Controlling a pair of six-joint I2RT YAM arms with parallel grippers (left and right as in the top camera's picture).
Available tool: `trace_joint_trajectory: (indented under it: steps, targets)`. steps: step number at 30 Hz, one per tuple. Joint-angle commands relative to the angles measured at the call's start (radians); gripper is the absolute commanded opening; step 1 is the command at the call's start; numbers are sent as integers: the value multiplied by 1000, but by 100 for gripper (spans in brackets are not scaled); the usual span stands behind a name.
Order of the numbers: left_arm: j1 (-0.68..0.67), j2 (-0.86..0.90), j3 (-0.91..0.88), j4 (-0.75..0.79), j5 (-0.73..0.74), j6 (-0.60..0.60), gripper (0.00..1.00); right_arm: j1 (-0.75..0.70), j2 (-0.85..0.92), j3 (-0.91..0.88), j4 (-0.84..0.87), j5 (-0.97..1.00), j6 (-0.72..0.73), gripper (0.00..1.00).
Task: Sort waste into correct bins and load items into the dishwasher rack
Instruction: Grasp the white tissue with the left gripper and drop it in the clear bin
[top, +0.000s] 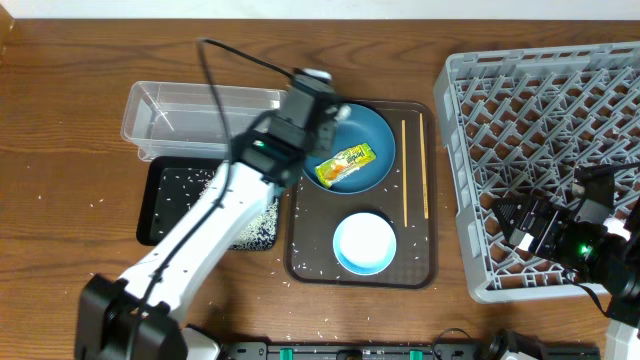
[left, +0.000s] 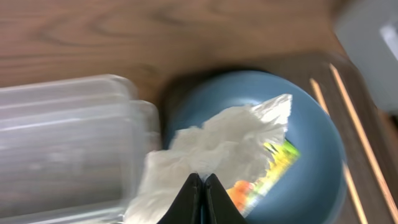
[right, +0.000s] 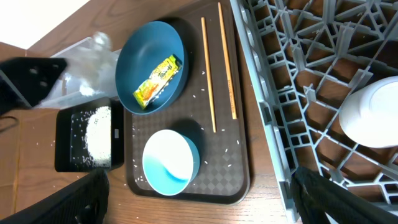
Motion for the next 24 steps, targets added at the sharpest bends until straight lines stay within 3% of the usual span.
trace_joint_trajectory:
  steps: [1, 9, 10, 12, 13, 14, 20, 24]
  targets:
    - [78, -92, 27, 10, -10, -6, 6, 10, -2, 10, 6, -4, -13, 92]
    - [236, -41, 12, -4, -8, 13, 6, 10, -2, 10, 16, -4, -13, 92]
    - [247, -23, 12, -2, -5, 13, 9, 10, -2, 10, 15, -4, -13, 92]
    - [256, 9, 12, -3, 38, 14, 55, 10, -2, 10, 15, -4, -13, 92]
    - [254, 11, 12, -9, 74, 15, 66, 10, -2, 10, 14, -4, -13, 92]
    - [248, 11, 12, -18, 123, 27, 71, 10, -2, 10, 13, -4, -13, 92]
    - [137, -1, 12, -68, 308, 42, 73, 10, -2, 10, 10, -4, -13, 92]
    - [-9, 34, -5, -104, 316, 156, 73, 10, -2, 10, 9, -3, -13, 92]
